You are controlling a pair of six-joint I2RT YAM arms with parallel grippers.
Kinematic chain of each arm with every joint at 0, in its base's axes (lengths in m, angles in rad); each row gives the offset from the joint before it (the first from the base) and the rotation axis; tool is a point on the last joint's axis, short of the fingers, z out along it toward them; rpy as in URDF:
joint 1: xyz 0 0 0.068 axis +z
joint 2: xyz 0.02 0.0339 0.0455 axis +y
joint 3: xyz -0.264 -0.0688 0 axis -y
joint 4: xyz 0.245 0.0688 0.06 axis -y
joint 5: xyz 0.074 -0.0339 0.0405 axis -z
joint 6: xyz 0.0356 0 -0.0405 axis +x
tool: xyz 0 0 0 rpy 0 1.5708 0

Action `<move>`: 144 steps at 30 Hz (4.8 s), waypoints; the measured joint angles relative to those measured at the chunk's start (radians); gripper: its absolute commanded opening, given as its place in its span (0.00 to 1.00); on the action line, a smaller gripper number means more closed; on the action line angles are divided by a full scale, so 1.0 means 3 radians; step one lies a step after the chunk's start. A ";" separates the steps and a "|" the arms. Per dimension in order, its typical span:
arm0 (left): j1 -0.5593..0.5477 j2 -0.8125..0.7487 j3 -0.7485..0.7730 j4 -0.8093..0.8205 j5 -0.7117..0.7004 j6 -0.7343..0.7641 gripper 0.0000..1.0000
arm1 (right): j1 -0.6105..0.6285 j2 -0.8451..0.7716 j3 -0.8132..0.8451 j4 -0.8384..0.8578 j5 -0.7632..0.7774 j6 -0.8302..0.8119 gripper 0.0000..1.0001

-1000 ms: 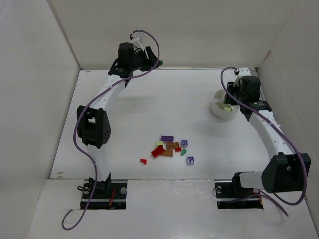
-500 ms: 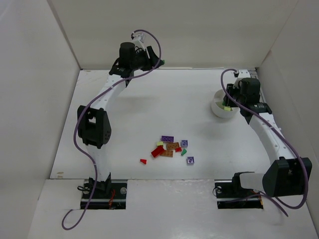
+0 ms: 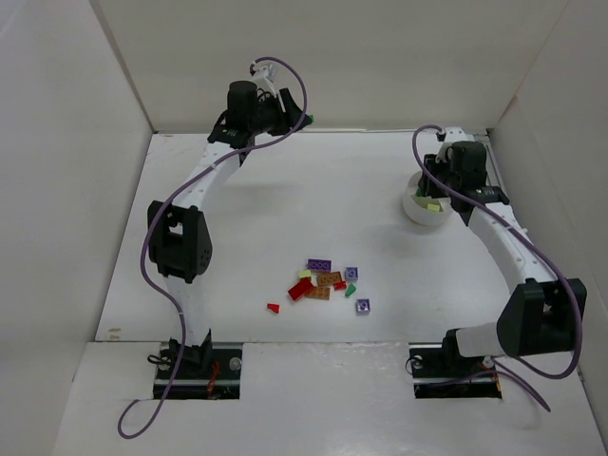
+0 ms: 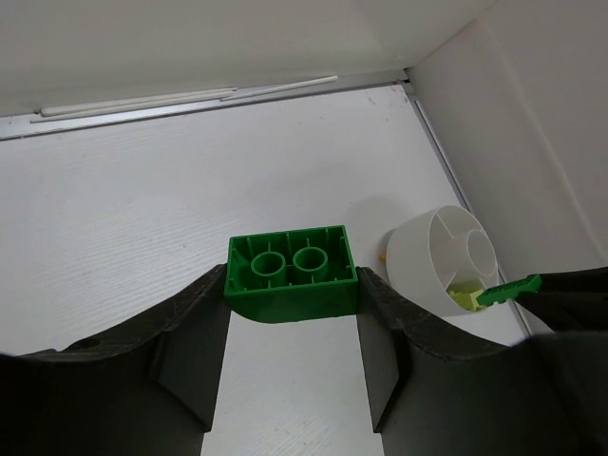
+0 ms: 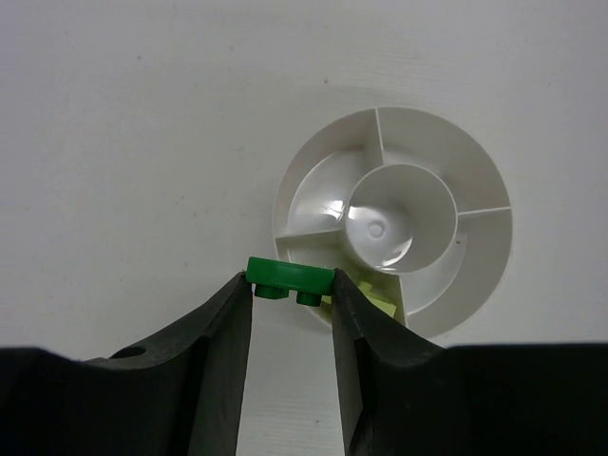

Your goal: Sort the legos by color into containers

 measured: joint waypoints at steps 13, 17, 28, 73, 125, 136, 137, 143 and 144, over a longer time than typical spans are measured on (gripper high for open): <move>0.0001 0.0000 -0.0003 0.0001 -0.0013 0.0001 0.21 | 0.0006 0.0355 0.0253 0.0102 0.0037 -0.0032 0.00; 0.0001 0.0000 -0.0003 0.0001 -0.0014 0.0001 0.21 | 0.0006 0.0462 0.0337 0.0150 0.0043 -0.0062 0.00; 0.0015 0.0001 -0.0003 0.0000 -0.0014 0.0001 0.21 | 0.0006 0.0877 0.0566 0.0331 0.0122 -0.0089 0.07; -0.0051 0.0001 -0.0081 -0.0173 -0.0149 0.0237 0.21 | 0.0065 0.0601 0.0509 0.0374 0.0221 -0.0156 0.65; -0.1583 0.2182 0.1765 0.0894 -0.0022 0.0470 0.38 | -0.0437 -0.1270 -0.0233 -0.0904 0.0655 0.0242 0.99; -0.1586 0.2261 0.1793 0.1006 -0.0008 0.0350 0.69 | -0.0437 -0.1148 -0.0247 -0.0905 0.0655 0.0237 0.99; -0.1586 0.2261 0.1795 0.1005 -0.0008 0.0343 0.70 | -0.0437 -0.1143 -0.0247 -0.0905 0.0655 0.0237 0.99; -0.1587 0.2261 0.1797 0.1019 -0.0005 0.0340 0.73 | -0.0437 -0.1137 -0.0247 -0.0903 0.0655 0.0225 0.99; -0.1587 0.2261 0.1797 0.1024 -0.0005 0.0340 0.73 | -0.0437 -0.1137 -0.0247 -0.0903 0.0655 0.0223 0.99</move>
